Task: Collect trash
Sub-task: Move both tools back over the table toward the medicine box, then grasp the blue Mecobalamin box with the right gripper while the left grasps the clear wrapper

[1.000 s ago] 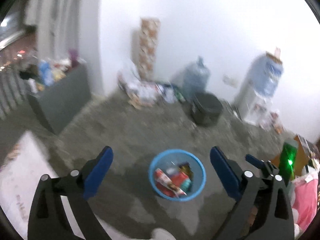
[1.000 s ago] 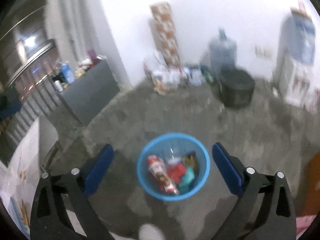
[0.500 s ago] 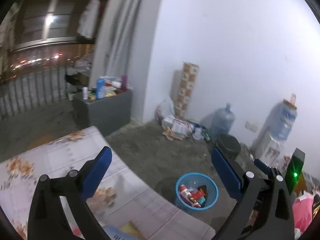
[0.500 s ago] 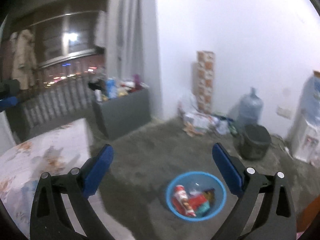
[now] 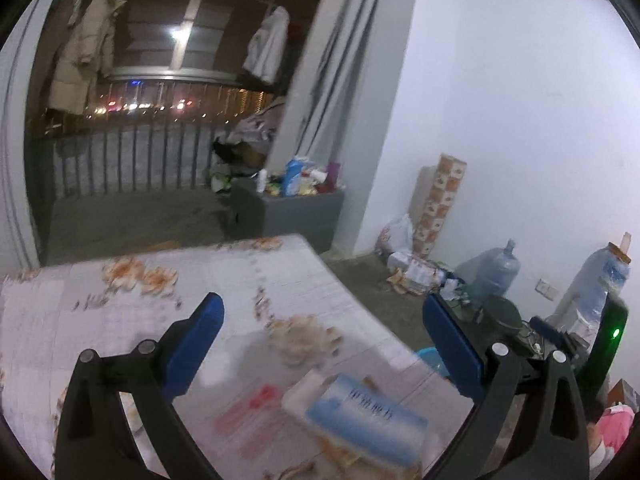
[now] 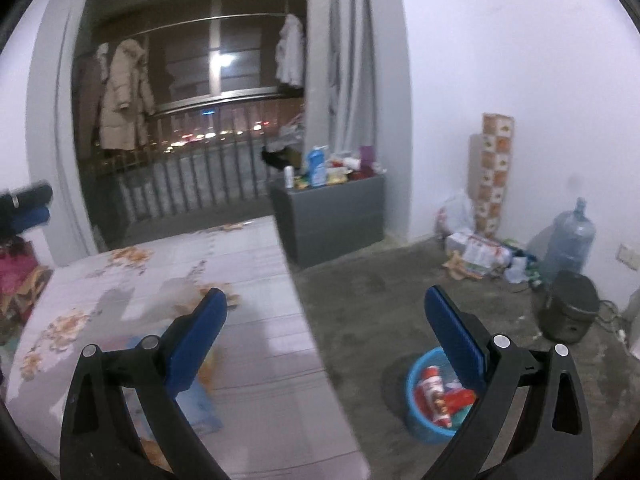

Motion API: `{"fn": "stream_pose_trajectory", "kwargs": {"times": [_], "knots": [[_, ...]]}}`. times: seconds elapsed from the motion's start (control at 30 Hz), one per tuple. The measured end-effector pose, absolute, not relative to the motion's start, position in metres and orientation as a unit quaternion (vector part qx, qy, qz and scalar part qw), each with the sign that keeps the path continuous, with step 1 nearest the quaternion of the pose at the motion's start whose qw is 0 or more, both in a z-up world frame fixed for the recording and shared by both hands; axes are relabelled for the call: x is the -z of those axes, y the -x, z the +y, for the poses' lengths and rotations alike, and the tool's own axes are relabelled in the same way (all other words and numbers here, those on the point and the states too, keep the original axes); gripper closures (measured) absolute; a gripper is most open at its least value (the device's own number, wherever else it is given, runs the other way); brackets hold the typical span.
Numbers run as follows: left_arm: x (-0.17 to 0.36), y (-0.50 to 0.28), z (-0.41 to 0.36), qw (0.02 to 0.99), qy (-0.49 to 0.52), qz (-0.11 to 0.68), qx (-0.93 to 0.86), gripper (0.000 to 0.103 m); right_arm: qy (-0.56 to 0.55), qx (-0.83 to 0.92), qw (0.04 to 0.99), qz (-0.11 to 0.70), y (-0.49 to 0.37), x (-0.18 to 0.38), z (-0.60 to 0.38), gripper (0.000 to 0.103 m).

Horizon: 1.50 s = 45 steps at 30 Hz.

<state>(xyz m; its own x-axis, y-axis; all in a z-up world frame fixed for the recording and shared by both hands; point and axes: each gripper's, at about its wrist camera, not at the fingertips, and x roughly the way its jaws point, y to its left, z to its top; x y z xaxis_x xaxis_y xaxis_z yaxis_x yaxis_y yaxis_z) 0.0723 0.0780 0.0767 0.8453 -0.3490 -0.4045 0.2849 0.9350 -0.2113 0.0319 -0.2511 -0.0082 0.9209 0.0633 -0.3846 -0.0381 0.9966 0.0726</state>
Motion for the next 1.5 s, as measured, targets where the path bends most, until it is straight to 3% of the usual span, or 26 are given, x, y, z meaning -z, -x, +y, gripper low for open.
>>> {"fn": "stream_pose_trajectory", "kwargs": {"times": [0.4, 0.67, 0.93, 1.27, 1.5], "knots": [[0.0, -0.059, 0.084, 0.947, -0.004, 0.307, 0.094, 0.006, -0.013, -0.18, 0.935, 0.307, -0.045, 0.034, -0.176, 0.008], [0.034, -0.07, 0.117, 0.934, 0.038, 0.351, 0.061, 0.006, 0.013, -0.21, 0.912, 0.351, -0.06, 0.052, -0.145, 0.008], [0.065, -0.096, 0.143, 0.909, 0.109, 0.397, 0.065, 0.024, 0.036, -0.211, 0.901, 0.377, -0.071, 0.069, -0.122, 0.008], [0.087, -0.11, 0.135, 0.905, 0.067, 0.418, 0.056, 0.05, 0.048, -0.199, 0.894, 0.398, -0.076, 0.081, -0.117, 0.008], [0.088, -0.11, 0.134, 0.905, 0.039, 0.422, 0.034, 0.079, 0.046, -0.2, 0.893, 0.401, -0.077, 0.083, -0.117, 0.008]]}}
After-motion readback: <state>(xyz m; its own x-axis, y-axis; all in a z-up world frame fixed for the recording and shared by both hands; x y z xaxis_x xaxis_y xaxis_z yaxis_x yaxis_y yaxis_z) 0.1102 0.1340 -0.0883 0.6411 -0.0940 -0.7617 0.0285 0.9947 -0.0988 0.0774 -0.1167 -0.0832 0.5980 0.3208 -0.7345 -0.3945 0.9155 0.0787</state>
